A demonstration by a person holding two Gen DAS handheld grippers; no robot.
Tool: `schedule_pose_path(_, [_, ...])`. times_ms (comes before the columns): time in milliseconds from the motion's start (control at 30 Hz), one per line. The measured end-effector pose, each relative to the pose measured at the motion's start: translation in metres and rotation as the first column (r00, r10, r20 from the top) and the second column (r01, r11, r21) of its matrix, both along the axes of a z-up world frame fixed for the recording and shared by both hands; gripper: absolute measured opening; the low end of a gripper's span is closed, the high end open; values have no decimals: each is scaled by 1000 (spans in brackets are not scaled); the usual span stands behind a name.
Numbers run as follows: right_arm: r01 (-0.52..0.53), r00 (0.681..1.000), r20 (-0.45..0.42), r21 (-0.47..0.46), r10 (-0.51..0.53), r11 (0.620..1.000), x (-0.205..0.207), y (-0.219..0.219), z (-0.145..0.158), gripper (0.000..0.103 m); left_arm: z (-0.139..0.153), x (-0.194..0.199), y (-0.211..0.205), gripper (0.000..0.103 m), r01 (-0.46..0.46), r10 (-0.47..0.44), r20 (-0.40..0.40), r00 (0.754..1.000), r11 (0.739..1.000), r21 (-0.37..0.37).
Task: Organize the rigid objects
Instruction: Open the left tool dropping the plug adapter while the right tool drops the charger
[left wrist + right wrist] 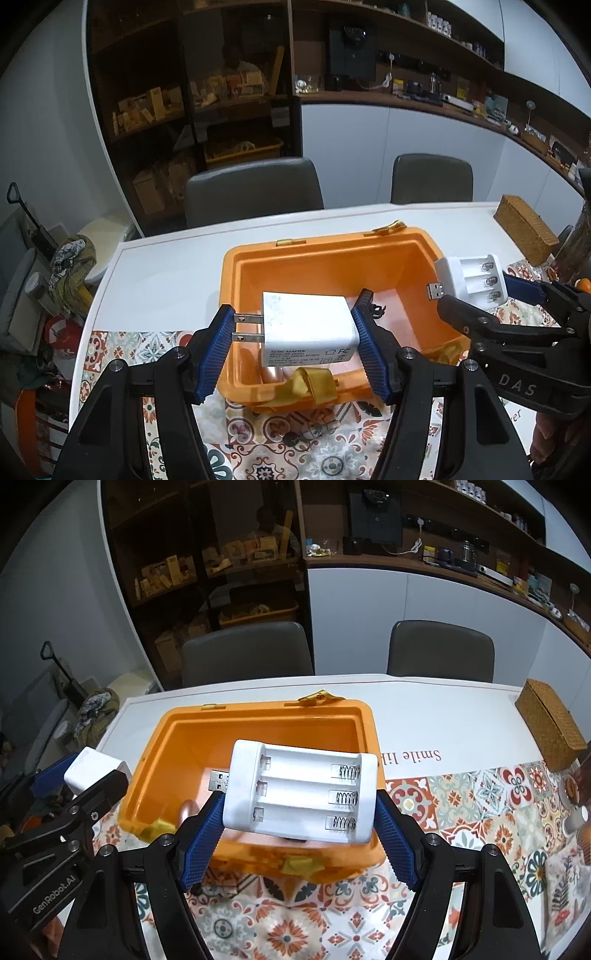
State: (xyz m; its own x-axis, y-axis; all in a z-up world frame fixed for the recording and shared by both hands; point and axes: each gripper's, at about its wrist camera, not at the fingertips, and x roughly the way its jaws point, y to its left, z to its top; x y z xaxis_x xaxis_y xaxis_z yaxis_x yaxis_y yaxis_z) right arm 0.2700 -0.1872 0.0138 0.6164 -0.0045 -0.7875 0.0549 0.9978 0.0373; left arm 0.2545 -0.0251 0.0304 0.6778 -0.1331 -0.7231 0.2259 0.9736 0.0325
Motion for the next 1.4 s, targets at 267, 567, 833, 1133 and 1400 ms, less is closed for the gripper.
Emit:
schedule_pose_path(267, [2,999,-41,-72,-5,997,21,6,-13,78,-26,27,-2,64,-5,9,-86,996,999,42])
schedule_pose_path(567, [-17,992,-123,-115,3,993,34,13,-36,78,-52,47,-9,64,4,12,-165,986,995,97])
schedule_pose_path(833, [-16,989,-147,-112,-1,994,39,12,-45,78,-66,54,-11,64,6,17,-223,975,995,101])
schedule_pose_path(1133, [-17,989,-149,-109,1,994,41,11,-46,78,-68,52,-11,70,-19,48,-218,975,991,132])
schedule_pose_path(1400, [-25,990,-140,-78,14,997,38,13,-44,78,-50,39,12,86,-133,153,-156,976,982,133])
